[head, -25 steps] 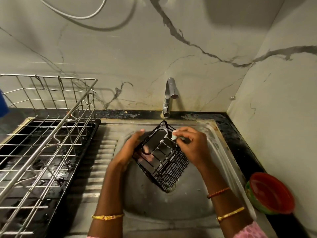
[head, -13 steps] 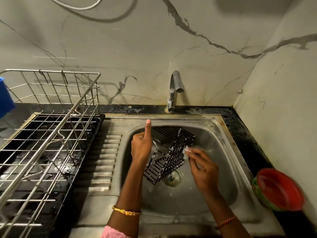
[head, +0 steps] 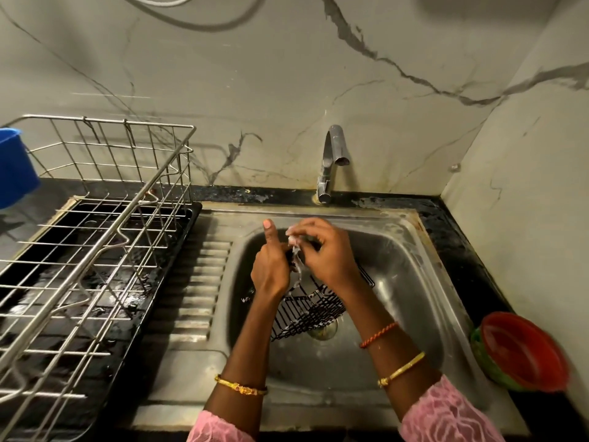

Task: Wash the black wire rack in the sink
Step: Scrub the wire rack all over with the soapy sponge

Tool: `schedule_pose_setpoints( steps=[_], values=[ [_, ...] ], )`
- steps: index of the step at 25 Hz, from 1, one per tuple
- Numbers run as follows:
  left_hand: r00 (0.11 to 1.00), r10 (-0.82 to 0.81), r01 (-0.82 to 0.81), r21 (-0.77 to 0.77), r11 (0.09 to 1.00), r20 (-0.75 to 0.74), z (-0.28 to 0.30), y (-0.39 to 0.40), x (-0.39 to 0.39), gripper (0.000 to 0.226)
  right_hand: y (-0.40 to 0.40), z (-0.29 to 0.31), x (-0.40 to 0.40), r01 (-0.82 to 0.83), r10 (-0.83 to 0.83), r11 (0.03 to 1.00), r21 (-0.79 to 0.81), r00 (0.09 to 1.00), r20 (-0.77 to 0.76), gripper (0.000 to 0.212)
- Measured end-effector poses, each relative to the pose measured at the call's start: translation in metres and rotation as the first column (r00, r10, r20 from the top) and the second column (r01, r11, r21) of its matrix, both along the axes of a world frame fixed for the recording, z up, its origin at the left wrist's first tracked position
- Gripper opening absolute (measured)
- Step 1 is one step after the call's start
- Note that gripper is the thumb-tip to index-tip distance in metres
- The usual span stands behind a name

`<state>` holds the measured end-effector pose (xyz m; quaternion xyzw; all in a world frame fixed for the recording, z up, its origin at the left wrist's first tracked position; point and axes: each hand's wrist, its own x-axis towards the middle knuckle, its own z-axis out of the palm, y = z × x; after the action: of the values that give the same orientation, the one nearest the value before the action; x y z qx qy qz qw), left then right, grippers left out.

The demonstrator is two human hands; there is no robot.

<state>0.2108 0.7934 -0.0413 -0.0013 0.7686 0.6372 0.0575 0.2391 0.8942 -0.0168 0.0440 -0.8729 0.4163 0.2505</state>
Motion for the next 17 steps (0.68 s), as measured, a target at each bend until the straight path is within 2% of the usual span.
schedule_pose_setpoints(
  steps=[2, 5, 9, 14, 17],
  values=[
    [0.999, 0.027, -0.029, -0.066, 0.997, -0.036, 0.002, 0.003, 0.001, 0.091, 0.003, 0.004, -0.002, 0.039, -0.039, 0.998, -0.049, 0.999, 0.011, 0.018],
    [0.995, 0.041, -0.053, -0.141, 0.989, -0.087, 0.002, 0.005, 0.003, 0.067, -0.002, -0.01, 0.017, 0.146, -0.149, 0.987, -0.07, 0.988, -0.039, 0.015],
    [0.993, 0.106, -0.111, -0.143, 0.983, -0.045, -0.009, 0.004, -0.001, 0.051, 0.0, -0.046, 0.059, 0.271, -0.269, 0.963, 0.003, 0.956, -0.114, 0.014],
    [0.985, 0.172, -0.172, -0.062, 0.983, 0.0, -0.02, -0.002, -0.01, 0.066, 0.008, -0.055, 0.085, 0.329, -0.334, 0.903, -0.275, 0.942, 0.031, 0.024],
    [0.983, 0.184, -0.183, -0.035, 0.982, 0.01, -0.018, -0.001, -0.01, 0.074, 0.002, -0.03, 0.058, 0.254, -0.271, 0.931, -0.263, 0.962, -0.027, 0.019]
  ],
)
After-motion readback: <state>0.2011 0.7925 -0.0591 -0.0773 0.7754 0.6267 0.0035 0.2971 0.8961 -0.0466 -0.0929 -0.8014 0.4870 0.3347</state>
